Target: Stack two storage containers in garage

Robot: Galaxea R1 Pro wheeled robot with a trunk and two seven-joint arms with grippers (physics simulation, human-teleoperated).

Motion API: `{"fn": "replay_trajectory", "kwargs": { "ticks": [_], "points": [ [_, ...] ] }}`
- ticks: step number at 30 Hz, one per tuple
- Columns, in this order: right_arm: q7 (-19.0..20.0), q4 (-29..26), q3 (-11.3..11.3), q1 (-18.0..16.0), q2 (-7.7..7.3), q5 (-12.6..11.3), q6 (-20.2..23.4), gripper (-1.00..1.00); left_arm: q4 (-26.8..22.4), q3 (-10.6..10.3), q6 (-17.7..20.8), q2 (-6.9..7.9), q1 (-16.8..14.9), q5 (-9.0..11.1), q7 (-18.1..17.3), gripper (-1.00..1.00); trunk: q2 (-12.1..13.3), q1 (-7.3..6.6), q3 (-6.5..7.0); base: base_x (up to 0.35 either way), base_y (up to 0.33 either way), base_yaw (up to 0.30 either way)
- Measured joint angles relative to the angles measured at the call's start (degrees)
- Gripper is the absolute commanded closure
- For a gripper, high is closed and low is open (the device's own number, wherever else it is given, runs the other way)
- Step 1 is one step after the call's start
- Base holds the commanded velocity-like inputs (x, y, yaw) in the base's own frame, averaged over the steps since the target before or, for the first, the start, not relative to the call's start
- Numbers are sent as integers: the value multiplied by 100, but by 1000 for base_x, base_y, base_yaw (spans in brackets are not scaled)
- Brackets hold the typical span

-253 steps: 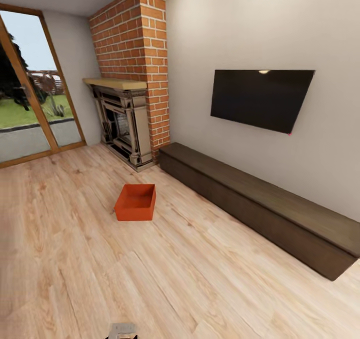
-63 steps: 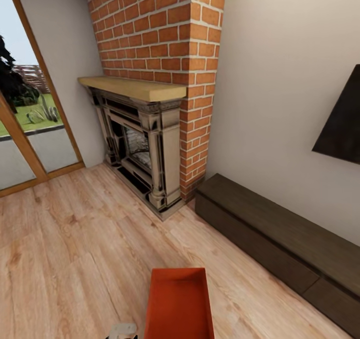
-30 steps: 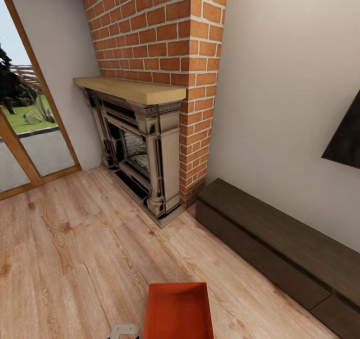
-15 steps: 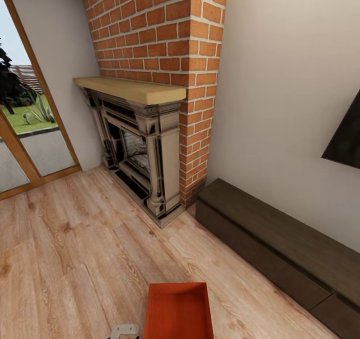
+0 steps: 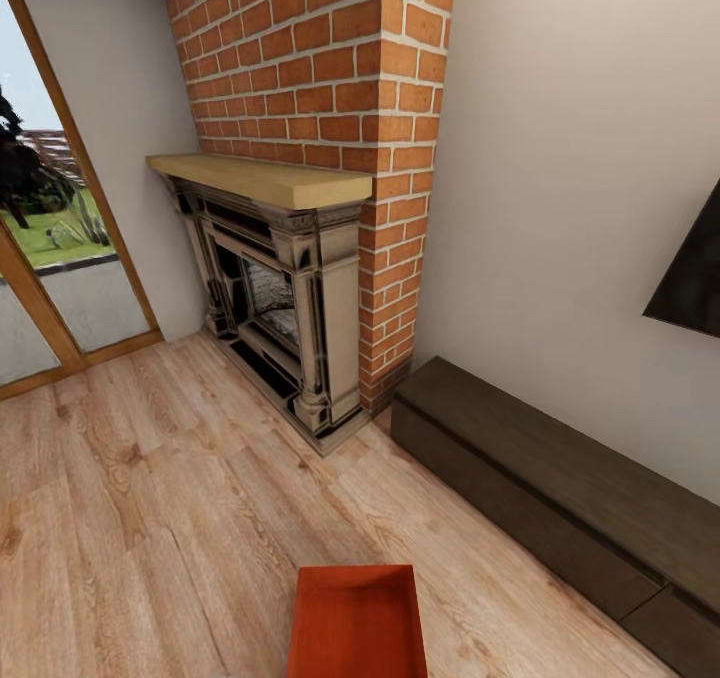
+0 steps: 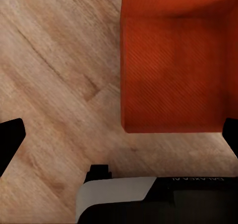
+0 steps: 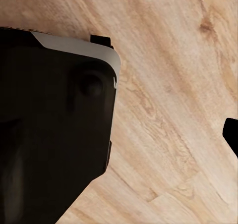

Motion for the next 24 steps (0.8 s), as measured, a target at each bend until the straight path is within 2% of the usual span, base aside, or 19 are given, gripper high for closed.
{"fn": "replay_trajectory", "kwargs": {
  "ticks": [4,8,12,17,24],
  "points": [
    [-7,-532,8,-1,117,0,54,-100,5,0,87,3,4,1,22,-100,0,0,0,0,0,0],
    [-19,-815,12,-13,196,6,88,-100,6,1,286,4,7,1,27,-100,0,0,0,0,0,0],
    [-35,-1220,10,-76,311,6,539,-100,6,1,435,4,6,1,32,-100,0,0,0,0,0,0],
    [-56,-2024,16,-156,430,6,1221,-100,7,50,659,18,-1,18,39,-100,0,0,1,0,0,0],
    [-83,-2323,19,-321,493,22,1403,-100,5,75,921,42,-8,44,39,-100,0,0,0,0,0,0]
  ]
}}
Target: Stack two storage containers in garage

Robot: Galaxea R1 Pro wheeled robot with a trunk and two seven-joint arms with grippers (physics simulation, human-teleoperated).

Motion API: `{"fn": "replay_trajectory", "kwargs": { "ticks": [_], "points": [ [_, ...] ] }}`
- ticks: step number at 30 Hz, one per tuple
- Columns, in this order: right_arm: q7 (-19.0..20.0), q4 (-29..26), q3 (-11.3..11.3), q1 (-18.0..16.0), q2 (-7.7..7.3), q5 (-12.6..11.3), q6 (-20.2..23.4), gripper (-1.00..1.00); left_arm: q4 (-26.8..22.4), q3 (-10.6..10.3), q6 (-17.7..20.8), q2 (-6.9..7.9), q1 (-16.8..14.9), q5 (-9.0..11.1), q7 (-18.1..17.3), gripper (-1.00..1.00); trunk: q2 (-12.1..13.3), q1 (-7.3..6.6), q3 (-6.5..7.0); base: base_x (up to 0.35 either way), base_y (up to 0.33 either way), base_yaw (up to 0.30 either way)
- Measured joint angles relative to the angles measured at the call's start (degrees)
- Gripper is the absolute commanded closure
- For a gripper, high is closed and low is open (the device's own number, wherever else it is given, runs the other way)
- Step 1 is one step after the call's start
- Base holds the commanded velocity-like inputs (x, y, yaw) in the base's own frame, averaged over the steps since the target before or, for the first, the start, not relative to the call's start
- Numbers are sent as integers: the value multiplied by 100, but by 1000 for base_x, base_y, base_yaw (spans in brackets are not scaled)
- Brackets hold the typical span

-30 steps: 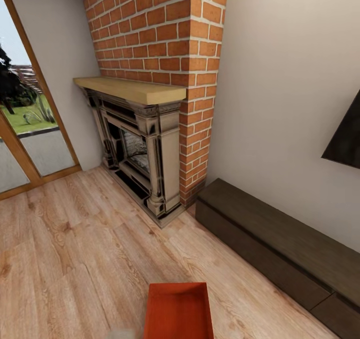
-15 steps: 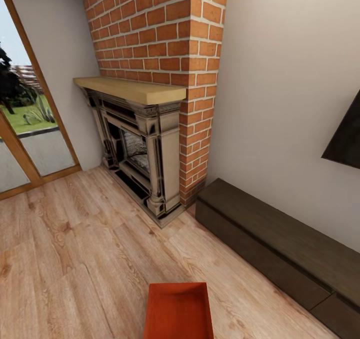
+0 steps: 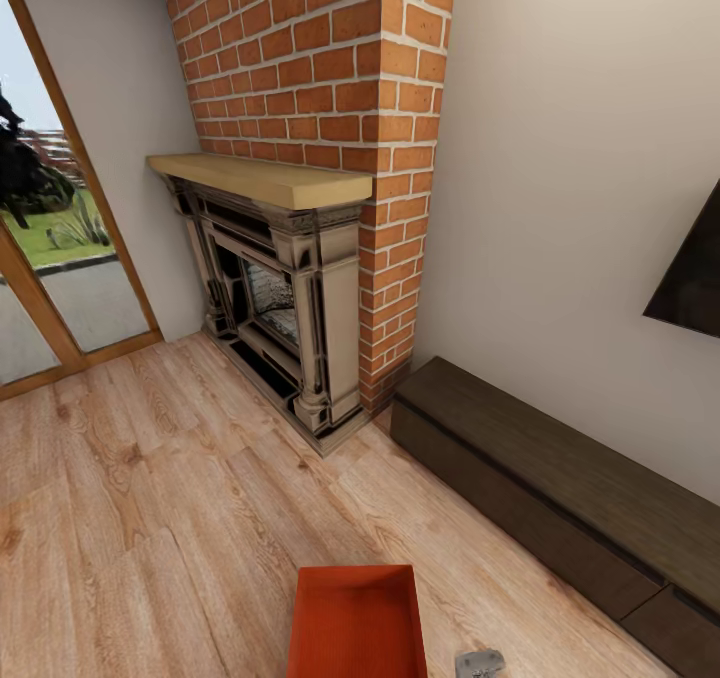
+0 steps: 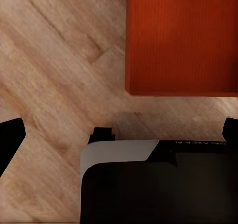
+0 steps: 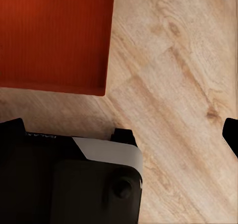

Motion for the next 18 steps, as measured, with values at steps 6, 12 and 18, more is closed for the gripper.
{"fn": "replay_trajectory", "kwargs": {
  "ticks": [6,12,18],
  "points": [
    [24,-41,8,-67,14,-2,19,-100,-4,4,82,6,-8,8,9,-100,0,0,0,0,0,0],
    [46,-63,33,-199,72,0,32,-100,0,8,346,6,-11,9,1,-100,0,0,0,0,0,0],
    [81,-50,44,-279,85,-12,18,-100,-7,5,412,6,-11,12,-31,-100,0,0,0,0,0,0]
  ]
}}
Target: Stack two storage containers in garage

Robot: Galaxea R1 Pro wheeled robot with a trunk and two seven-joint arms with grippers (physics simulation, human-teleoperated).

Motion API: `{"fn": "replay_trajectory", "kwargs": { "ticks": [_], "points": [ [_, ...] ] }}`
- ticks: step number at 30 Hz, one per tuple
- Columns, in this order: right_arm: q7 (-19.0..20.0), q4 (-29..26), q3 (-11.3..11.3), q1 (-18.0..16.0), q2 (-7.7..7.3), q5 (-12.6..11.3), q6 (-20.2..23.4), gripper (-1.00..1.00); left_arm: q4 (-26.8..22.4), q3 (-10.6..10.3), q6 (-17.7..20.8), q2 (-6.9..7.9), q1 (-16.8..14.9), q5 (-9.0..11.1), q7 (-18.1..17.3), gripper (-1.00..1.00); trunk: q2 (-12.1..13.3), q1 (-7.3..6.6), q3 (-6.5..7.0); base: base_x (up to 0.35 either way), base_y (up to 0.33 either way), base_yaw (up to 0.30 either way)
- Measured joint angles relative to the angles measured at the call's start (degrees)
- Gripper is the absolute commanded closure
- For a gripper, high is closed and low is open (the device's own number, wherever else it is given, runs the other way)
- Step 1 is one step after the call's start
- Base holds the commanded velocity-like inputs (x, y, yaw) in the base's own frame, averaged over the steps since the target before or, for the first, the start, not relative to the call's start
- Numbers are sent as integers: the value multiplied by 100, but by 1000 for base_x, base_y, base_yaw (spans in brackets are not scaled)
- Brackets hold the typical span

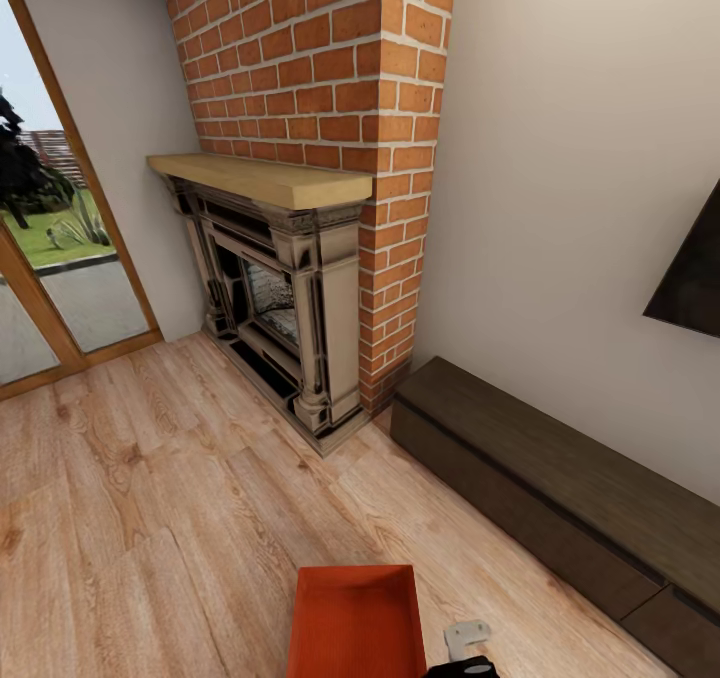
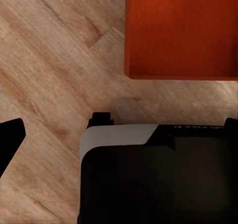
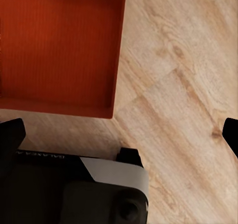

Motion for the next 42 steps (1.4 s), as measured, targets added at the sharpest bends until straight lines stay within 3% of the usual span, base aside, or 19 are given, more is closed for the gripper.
{"fn": "replay_trajectory", "kwargs": {
  "ticks": [27,42],
  "points": [
    [19,41,8,-16,3,-17,-72,-100,-13,-10,-57,0,9,11,-54,-100,0,0,0,0,0,0],
    [111,59,8,-16,10,-25,-61,-100,-13,3,-37,14,2,31,-541,-100,0,0,0,0,0,0]
  ]
}}
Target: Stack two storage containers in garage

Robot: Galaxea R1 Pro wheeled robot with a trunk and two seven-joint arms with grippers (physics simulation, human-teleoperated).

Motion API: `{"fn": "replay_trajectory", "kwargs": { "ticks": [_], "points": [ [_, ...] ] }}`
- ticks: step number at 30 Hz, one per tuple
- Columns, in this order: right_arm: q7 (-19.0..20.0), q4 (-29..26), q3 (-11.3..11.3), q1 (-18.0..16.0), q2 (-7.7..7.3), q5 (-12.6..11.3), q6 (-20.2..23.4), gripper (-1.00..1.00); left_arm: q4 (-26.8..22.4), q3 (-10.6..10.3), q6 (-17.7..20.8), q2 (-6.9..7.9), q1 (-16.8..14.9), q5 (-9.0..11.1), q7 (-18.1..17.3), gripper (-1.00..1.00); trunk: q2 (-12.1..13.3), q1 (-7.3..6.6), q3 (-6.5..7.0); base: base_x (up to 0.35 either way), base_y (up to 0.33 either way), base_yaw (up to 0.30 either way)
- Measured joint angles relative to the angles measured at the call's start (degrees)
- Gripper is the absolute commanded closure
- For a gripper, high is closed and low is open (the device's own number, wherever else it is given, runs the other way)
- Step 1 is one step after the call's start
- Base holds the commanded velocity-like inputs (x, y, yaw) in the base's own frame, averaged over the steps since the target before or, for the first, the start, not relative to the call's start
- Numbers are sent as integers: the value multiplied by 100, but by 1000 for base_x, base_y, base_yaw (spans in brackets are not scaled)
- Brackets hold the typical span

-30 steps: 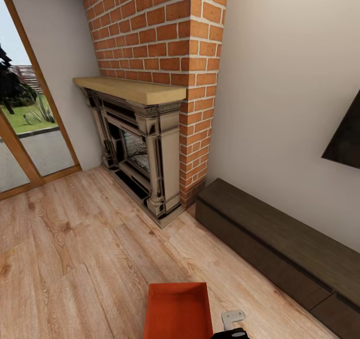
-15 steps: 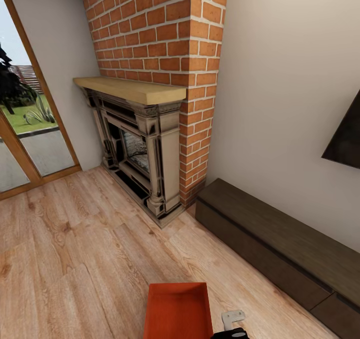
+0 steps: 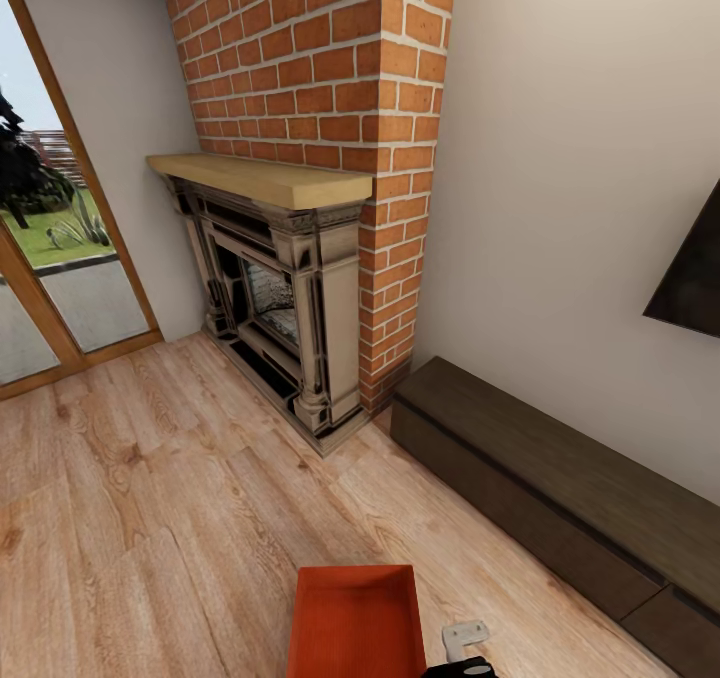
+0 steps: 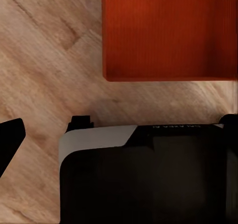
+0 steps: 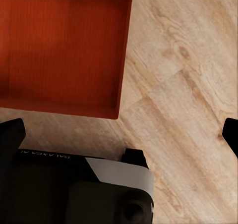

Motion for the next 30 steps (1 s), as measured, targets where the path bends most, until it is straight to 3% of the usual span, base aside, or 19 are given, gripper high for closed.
{"fn": "replay_trajectory", "kwargs": {
  "ticks": [5,10,17,30],
  "points": [
    [713,-2,-27,-1,-24,-2,40,-100,0,2,-1,8,-1,5,-129,-100,0,0,0,0,0,0],
    [936,-1,-48,-1,-33,3,51,-100,-7,6,-21,6,-1,6,-156,-100,0,0,0,0,0,0],
    [959,0,-61,-1,-35,6,37,-100,-13,11,-45,4,-1,11,-142,-100,0,0,0,0,0,0],
    [435,-46,-66,-28,-9,32,19,-100,-52,4,-233,24,-67,9,-9,-100,0,0,0,0,0,0]
  ]
}}
